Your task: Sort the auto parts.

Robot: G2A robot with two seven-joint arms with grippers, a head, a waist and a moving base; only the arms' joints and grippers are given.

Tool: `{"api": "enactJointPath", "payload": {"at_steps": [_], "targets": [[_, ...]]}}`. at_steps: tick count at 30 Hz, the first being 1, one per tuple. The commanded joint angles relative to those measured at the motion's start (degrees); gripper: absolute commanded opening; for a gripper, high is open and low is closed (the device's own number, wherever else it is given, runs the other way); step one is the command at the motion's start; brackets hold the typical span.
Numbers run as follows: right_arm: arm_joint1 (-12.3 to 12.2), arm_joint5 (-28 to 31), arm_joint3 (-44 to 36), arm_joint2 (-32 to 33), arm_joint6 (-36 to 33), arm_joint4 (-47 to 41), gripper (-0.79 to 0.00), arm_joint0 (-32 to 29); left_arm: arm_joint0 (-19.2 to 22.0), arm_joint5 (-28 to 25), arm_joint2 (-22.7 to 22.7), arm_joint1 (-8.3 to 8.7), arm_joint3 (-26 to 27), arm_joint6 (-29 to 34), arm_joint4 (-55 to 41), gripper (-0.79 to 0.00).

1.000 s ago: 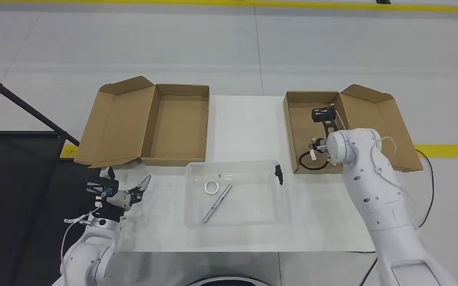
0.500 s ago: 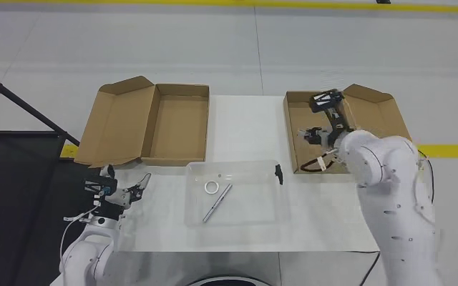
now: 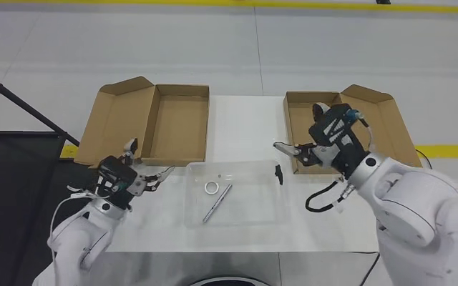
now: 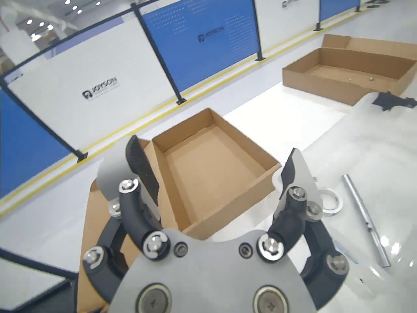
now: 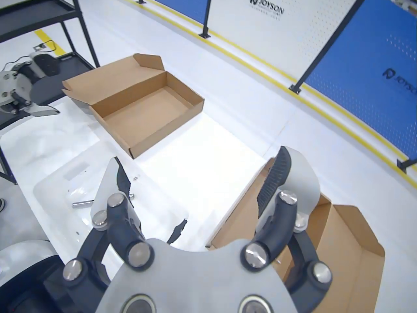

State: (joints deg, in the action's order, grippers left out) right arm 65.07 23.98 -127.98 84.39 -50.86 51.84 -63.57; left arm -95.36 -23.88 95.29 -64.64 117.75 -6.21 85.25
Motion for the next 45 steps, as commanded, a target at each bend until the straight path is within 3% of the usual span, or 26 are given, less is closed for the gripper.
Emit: {"api": "enactJointPath", "payload": {"at_steps": [1, 4, 15, 19, 22, 27, 32, 36, 45], "targets": [[-0.18, 1.28, -1.08, 0.83, 0.65, -0.9, 0.0, -1.04, 1.91, -3.26, -1.02, 0.18, 1.16, 1.35, 0.75, 0.0], [-0.55, 1.8, -1.92, 1.45, -2.2, 0.12, 0.0, -2.24, 4.85, -6.4, -2.57, 0.34, 3.11, 2.83, 0.68, 0.0], [-0.55, 1.8, -1.92, 1.45, -2.2, 0.12, 0.0, -2.24, 4.85, -6.4, -2.57, 0.34, 3.11, 2.83, 0.68, 0.0], [-0.55, 1.8, -1.92, 1.45, -2.2, 0.12, 0.0, -2.24, 3.77, -11.52, -5.09, 0.64, 3.22, 6.35, 3.19, 0.0], [-0.55, 1.8, -1.92, 1.45, -2.2, 0.12, 0.0, -2.24, 6.63, -17.56, -8.34, 0.97, 4.22, 11.0, 6.16, 0.0], [-0.55, 1.8, -1.92, 1.45, -2.2, 0.12, 0.0, -2.24, 15.13, -27.72, -15.66, 1.07, 2.85, 19.34, 6.42, 0.0], [-0.55, 1.8, -1.92, 1.45, -2.2, 0.12, 0.0, -2.24, 25.06, -34.12, -23.6, 0.48, -1.51, 35.99, 2.14, 0.0], [-0.55, 1.8, -1.92, 1.45, -2.2, 0.12, 0.0, -2.24, 32.64, -31.27, -30.56, -0.74, -5.37, 48.91, -4.49, 0.0], [-0.55, 1.8, -1.92, 1.45, -2.2, 0.12, 0.0, -2.24, 33.18, -30.36, -31.05, -0.88, -5.63, 49.98, -5.22, 0.0]]}}
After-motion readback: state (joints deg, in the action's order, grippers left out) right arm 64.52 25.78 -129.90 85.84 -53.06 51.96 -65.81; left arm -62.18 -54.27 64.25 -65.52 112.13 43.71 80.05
